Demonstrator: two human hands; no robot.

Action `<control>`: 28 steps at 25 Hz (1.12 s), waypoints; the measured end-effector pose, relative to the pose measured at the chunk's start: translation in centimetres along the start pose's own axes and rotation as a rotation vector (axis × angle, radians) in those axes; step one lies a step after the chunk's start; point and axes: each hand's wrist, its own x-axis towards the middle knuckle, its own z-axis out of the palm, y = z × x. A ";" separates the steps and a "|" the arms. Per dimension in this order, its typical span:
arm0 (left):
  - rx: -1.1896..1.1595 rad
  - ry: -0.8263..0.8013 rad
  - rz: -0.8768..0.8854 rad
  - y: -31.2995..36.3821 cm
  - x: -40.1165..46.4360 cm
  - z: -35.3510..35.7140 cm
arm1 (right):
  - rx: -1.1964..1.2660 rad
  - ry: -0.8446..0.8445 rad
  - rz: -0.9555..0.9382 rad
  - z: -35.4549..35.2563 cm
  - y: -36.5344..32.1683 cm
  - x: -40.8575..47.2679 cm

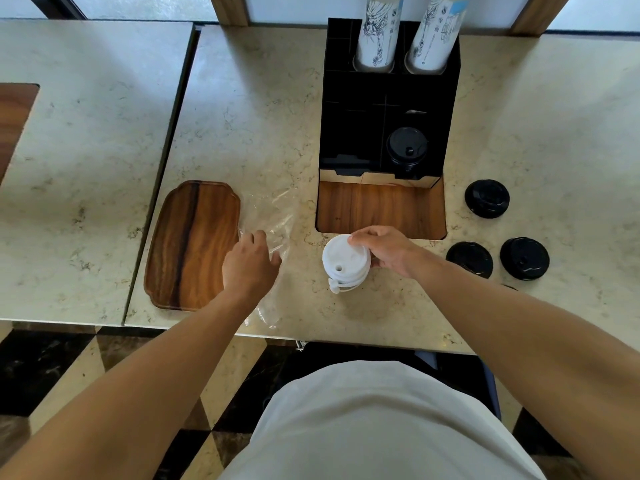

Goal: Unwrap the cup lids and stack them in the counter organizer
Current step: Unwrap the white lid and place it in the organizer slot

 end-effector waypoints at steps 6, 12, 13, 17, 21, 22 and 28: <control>-0.612 -0.122 0.005 4.9 0.2 -0.1 | 0.007 -0.029 -0.034 -0.1 -1.2 -0.3; -1.062 -0.270 -0.225 7.6 0.1 0.0 | 0.009 -0.108 -0.121 -0.8 -2.7 -0.8; -1.111 -0.257 -0.251 7.9 0.3 -0.2 | -0.002 -0.108 -0.132 -0.9 -3.0 -0.8; -1.214 -0.211 -0.290 8.8 1.5 -1.5 | 0.037 -0.090 -0.165 -1.4 -4.6 -0.8; -1.306 -0.144 -0.314 10.0 3.9 -3.1 | 0.067 -0.022 -0.196 -2.3 -7.3 -1.3; -1.308 -0.114 -0.318 10.3 4.6 -3.5 | 0.032 -0.006 -0.199 -2.7 -8.2 -1.4; -1.351 -0.008 -0.371 11.8 8.8 -4.5 | -0.123 0.066 -0.218 -4.6 -11.9 -1.1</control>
